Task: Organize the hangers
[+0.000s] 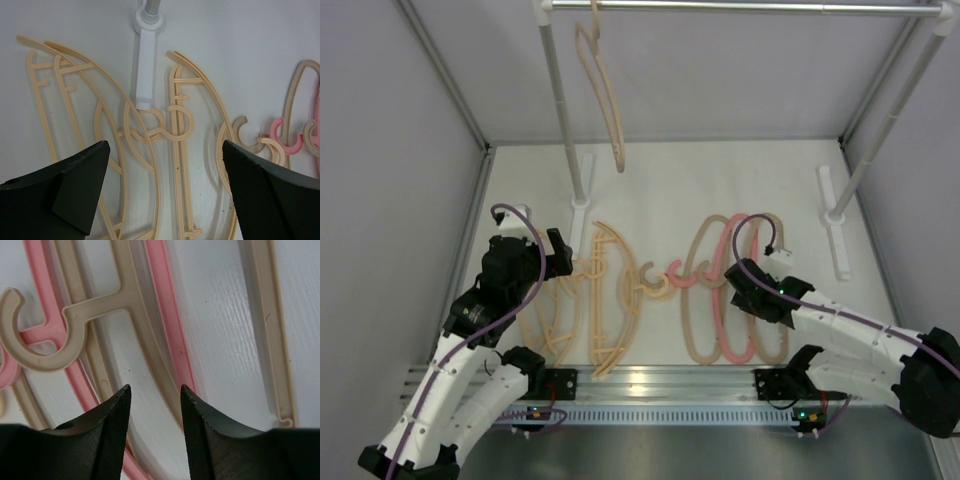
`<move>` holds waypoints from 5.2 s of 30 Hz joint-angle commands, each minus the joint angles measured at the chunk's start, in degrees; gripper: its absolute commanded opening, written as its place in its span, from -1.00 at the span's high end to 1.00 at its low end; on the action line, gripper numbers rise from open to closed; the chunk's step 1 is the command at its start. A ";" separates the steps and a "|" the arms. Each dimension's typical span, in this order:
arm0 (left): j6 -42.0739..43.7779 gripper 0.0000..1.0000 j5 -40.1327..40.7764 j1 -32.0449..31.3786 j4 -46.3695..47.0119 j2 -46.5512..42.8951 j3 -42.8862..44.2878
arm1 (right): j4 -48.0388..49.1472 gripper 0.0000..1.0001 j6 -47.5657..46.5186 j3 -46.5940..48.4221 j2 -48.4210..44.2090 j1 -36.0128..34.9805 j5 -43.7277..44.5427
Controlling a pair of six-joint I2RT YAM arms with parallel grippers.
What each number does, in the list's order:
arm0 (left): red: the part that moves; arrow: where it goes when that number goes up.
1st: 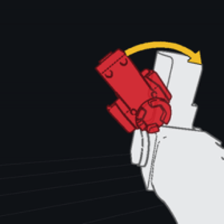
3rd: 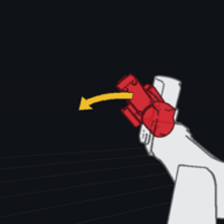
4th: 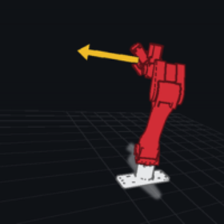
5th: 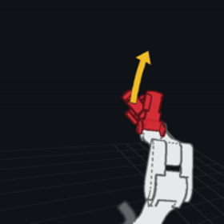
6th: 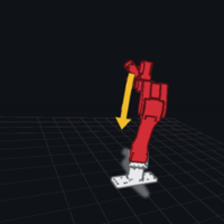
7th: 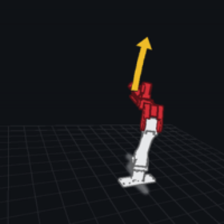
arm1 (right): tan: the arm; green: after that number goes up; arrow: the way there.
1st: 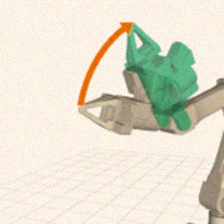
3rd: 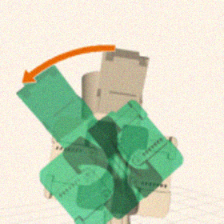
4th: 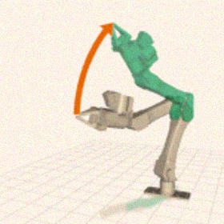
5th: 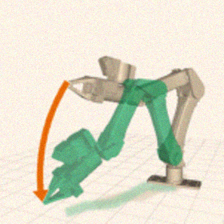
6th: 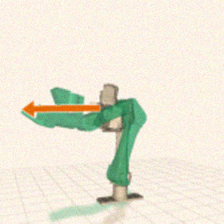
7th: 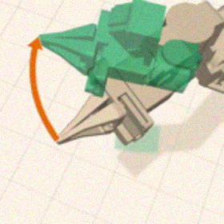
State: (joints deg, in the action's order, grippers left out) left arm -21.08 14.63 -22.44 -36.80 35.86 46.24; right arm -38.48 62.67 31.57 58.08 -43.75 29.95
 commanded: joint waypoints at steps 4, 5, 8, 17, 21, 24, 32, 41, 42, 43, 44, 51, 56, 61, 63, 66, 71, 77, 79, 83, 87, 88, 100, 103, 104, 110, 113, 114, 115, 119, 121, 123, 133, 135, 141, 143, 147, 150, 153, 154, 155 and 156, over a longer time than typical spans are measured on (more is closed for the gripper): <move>-0.19 -0.96 0.31 -0.06 2.08 -0.17 0.17 | 4.98 0.15 -1.24 -1.07 3.79 -0.37 0.81; -0.28 -0.96 0.22 -0.06 2.08 -0.17 0.17 | 5.43 0.15 -1.24 -1.34 4.05 -0.20 0.72; -0.28 -0.96 0.13 0.02 2.08 -0.08 0.17 | 6.66 0.15 -1.76 -2.13 4.93 -0.29 0.19; -0.28 -0.96 0.04 -0.06 2.08 0.35 0.08 | 9.91 0.31 -3.70 -3.89 4.41 -0.29 -1.57; -0.19 -0.96 -0.13 -0.06 2.17 0.62 0.08 | 9.91 0.47 -4.75 -3.19 4.41 -0.37 -2.00; -0.28 -0.96 -0.22 -0.06 2.17 0.79 0.08 | 9.91 0.54 -5.19 -3.01 4.76 -0.37 -2.18; -0.19 -0.96 -0.39 -0.06 2.08 0.97 0.17 | 10.27 0.61 -6.34 -2.57 7.91 -0.38 -2.71; -0.28 -0.96 -0.39 -0.06 2.08 0.97 0.08 | 11.41 0.61 -7.21 -2.22 10.47 -0.37 -3.41; -0.28 -0.96 -0.39 -0.06 2.17 0.97 0.08 | 11.32 0.70 -7.30 -2.22 10.47 -0.46 -3.50; -0.28 -0.96 -0.31 -0.06 2.08 0.97 0.08 | 11.32 0.77 -7.39 -2.13 10.30 -0.38 -3.76; -0.28 -0.96 -0.39 -0.06 2.17 0.88 0.17 | 11.32 0.84 -7.39 -2.22 9.69 -0.37 -3.85; -0.19 -0.96 -0.22 -0.06 2.08 0.62 0.08 | 5.88 1.00 -7.57 0.33 3.54 -0.37 -3.68; -0.28 -0.96 -0.13 -0.06 2.08 0.62 0.08 | 1.05 1.00 -7.92 3.58 -2.44 -0.37 -3.94; -0.28 -0.96 -0.04 -0.06 2.08 0.71 0.08 | -1.16 1.00 -8.27 5.51 -5.96 -0.37 -4.82; -0.36 -0.96 -0.13 -0.15 2.17 0.62 0.08 | -1.51 1.00 -8.27 6.13 -7.10 -0.37 -5.60; -0.28 -0.96 -0.04 -0.15 2.08 0.62 0.08 | -1.42 1.00 -8.09 7.36 -8.69 -0.29 -6.40; -0.28 -0.96 -0.04 -0.06 2.08 0.71 0.17 | -1.42 1.00 -8.71 12.88 -10.18 -0.29 -8.16; -0.28 -0.96 -0.04 -0.15 2.08 0.62 0.08 | 1.64 1.00 -11.17 22.72 -7.73 -0.20 -10.61; -0.28 -0.96 -0.04 -0.06 2.08 0.71 0.17 | 3.93 1.00 -12.31 25.45 -5.11 0.15 -12.81; -0.28 -0.96 -0.13 -0.06 2.17 0.97 0.17 | 11.74 1.00 -14.24 34.94 1.14 1.03 -18.08; -0.36 -0.96 -0.13 -0.15 2.08 0.97 0.17 | 17.89 1.00 -14.60 41.89 5.63 3.57 -22.55; -0.28 -0.96 -0.04 -0.06 2.08 0.88 0.17 | 19.48 1.00 -14.51 44.08 7.20 4.45 -24.49; -0.28 -0.96 -0.04 -0.15 2.08 1.41 0.17 | 36.70 1.00 -7.67 60.71 23.38 8.77 -41.55; -0.19 -0.96 -0.04 -0.06 2.08 1.50 0.17 | 41.19 1.00 -5.73 61.94 25.93 8.77 -44.19; -0.36 -0.96 0.13 -0.06 2.08 1.50 0.17 | 42.94 1.00 -4.94 62.29 26.37 8.77 -44.63; -0.28 -0.96 -0.13 -0.06 2.08 1.67 0.17 | 48.66 1.00 -2.12 63.70 29.10 8.68 -44.81; -0.28 -0.96 -0.13 -0.15 2.17 1.67 0.17 | 52.18 1.00 -0.45 64.58 30.77 8.59 -44.81; -0.28 -0.96 -0.13 -0.06 2.08 1.67 0.17 | 52.36 1.00 -0.27 66.06 31.82 8.59 -44.72; -0.36 -0.96 -0.13 -0.06 2.08 1.59 0.17 | 52.54 1.00 0.08 66.68 32.52 8.50 -44.81; -0.36 -0.96 -0.13 -0.15 2.08 1.67 0.17 | 52.54 1.00 1.04 69.85 35.25 8.15 -44.63; -0.28 -0.96 -0.13 -0.06 2.17 1.67 0.17 | 52.19 1.00 1.22 71.61 36.66 8.06 -44.37; -0.36 -0.96 -0.22 -0.06 2.08 1.59 0.17 | 52.10 1.00 1.57 73.18 38.06 7.89 -43.67; -0.36 -0.96 -0.22 -0.15 2.08 1.67 0.08 | 48.77 1.00 1.92 85.14 46.59 7.54 -41.73; -0.36 -0.96 -0.31 -0.15 2.08 1.67 0.08 | 47.62 1.00 2.10 87.42 48.43 7.54 -41.47; -0.36 -0.96 -0.13 -0.15 2.08 1.59 0.08 | 47.18 1.00 3.15 89.19 51.43 7.45 -41.03; -0.36 -0.96 -0.04 -0.15 2.08 1.50 0.08 | 47.36 1.00 3.42 89.19 52.21 7.36 -41.20; -0.36 -0.96 -0.04 -0.15 2.08 1.41 0.08 | 47.53 1.00 3.95 89.10 53.18 7.01 -41.38; -0.36 -0.96 -0.04 -0.15 2.08 1.32 0.08 | 47.53 1.00 3.95 88.93 53.36 6.92 -41.38; -0.36 -0.96 0.04 -0.24 2.08 1.41 0.08 | 47.36 1.00 3.60 88.66 53.10 6.83 -41.38; -0.36 -0.96 0.04 -0.24 2.08 1.32 0.08 | 47.27 0.99 3.51 88.40 52.84 6.75 -41.38; -0.36 -0.96 0.04 -0.15 2.17 1.32 0.08 | 47.27 0.96 3.33 88.14 52.66 6.74 -41.38; -0.36 -0.96 0.04 -0.24 2.08 1.32 0.08 | 47.27 0.89 3.24 87.96 52.48 6.74 -41.38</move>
State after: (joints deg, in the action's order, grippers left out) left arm -21.10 14.44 -22.50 -36.80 37.39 46.24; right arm 7.44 66.28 117.86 111.13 -36.27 -11.64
